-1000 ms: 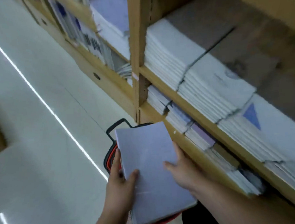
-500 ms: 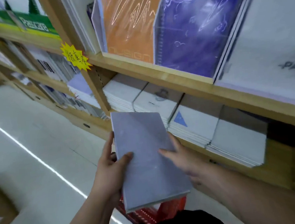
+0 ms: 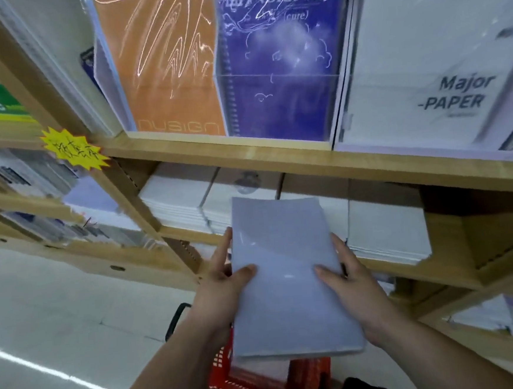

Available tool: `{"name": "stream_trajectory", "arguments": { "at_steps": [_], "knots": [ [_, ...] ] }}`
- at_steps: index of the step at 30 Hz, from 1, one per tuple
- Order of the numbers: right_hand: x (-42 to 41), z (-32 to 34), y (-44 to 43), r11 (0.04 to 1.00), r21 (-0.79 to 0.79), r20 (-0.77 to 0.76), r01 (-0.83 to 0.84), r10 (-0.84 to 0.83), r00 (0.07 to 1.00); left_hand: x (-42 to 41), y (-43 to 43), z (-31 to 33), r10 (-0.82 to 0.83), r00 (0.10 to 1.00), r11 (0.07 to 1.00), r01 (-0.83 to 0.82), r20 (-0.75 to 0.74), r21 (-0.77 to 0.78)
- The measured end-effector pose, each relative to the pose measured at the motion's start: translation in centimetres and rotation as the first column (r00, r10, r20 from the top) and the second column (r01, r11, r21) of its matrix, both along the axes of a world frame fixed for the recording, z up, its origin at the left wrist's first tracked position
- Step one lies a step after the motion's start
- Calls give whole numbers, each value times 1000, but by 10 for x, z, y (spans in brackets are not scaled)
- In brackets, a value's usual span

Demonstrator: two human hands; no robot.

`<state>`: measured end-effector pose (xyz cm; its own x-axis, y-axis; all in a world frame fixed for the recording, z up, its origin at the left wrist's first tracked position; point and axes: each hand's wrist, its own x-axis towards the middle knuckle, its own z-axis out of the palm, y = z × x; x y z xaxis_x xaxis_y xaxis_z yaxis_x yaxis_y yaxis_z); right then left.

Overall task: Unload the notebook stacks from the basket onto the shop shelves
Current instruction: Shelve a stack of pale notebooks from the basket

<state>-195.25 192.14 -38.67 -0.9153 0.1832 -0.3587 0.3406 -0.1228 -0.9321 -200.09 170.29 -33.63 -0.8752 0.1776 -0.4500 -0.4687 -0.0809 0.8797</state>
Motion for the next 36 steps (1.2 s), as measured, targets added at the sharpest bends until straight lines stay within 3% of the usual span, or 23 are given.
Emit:
{"name": "stream_trajectory", "arguments": {
  "at_steps": [6,15,18,22,26,32,36],
  "knots": [
    [16,11,-43,977,-64,-82,205,-210,974,-32,-24,-10,-201,979,977,202,-15,61],
    [-2,26,-8,917,46,-107,397,-391,914,-91,36,-27,-389,919,919,392,-65,35],
    [-33,16,22,889,91,-59,449,-445,894,-117,67,-33,-408,911,913,405,-57,-53],
    [-80,-17,45,861,184,74,475,-494,866,-125,81,-55,-496,869,815,461,-10,-352],
    [-90,-42,43,870,206,164,449,-482,860,-104,68,-99,-392,920,847,351,-23,-398],
    [-113,-35,48,889,282,159,360,-413,897,-86,64,-105,-135,983,988,143,123,-58],
    [-124,-32,50,900,329,197,285,-360,912,-102,74,-106,-48,979,995,64,200,-74]
  ]
}}
